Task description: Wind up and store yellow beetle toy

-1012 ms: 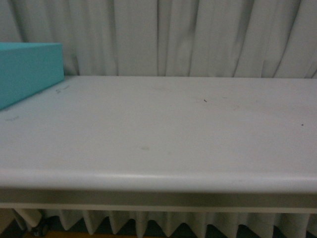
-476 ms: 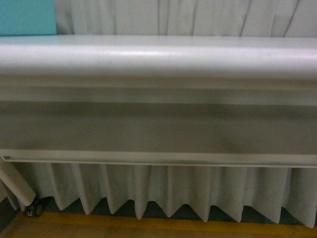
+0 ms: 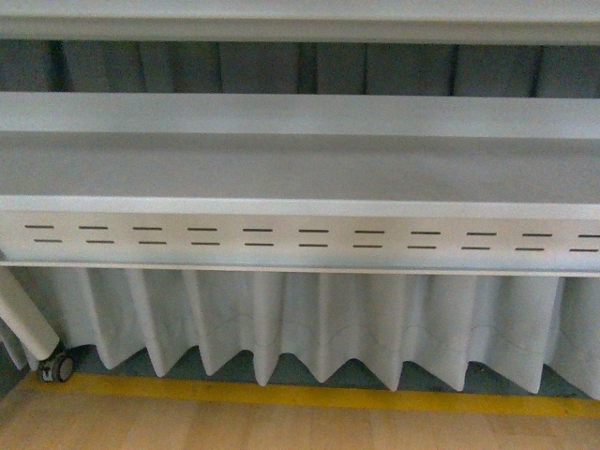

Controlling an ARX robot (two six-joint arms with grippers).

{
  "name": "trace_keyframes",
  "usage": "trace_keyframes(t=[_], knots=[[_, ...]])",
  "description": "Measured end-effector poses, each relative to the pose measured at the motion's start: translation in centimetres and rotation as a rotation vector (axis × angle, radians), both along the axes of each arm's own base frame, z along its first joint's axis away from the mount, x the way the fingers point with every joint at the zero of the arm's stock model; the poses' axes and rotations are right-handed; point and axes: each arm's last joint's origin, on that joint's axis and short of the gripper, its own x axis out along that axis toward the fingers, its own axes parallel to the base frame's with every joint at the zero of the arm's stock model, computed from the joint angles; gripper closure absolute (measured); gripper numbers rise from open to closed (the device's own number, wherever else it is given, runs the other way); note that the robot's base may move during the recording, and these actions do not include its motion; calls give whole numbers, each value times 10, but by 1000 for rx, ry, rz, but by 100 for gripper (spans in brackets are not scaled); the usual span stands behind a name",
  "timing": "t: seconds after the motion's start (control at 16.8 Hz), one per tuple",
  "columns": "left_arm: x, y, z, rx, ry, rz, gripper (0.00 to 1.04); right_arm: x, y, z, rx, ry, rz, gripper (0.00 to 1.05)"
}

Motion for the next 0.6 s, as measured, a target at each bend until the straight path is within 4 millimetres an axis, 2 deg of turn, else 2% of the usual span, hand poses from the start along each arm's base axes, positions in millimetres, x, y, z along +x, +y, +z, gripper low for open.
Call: trace_keyframes(t=[0.6], knots=[[0,0,0,0,0,0,7,0,0,0,0,0,0,7]])
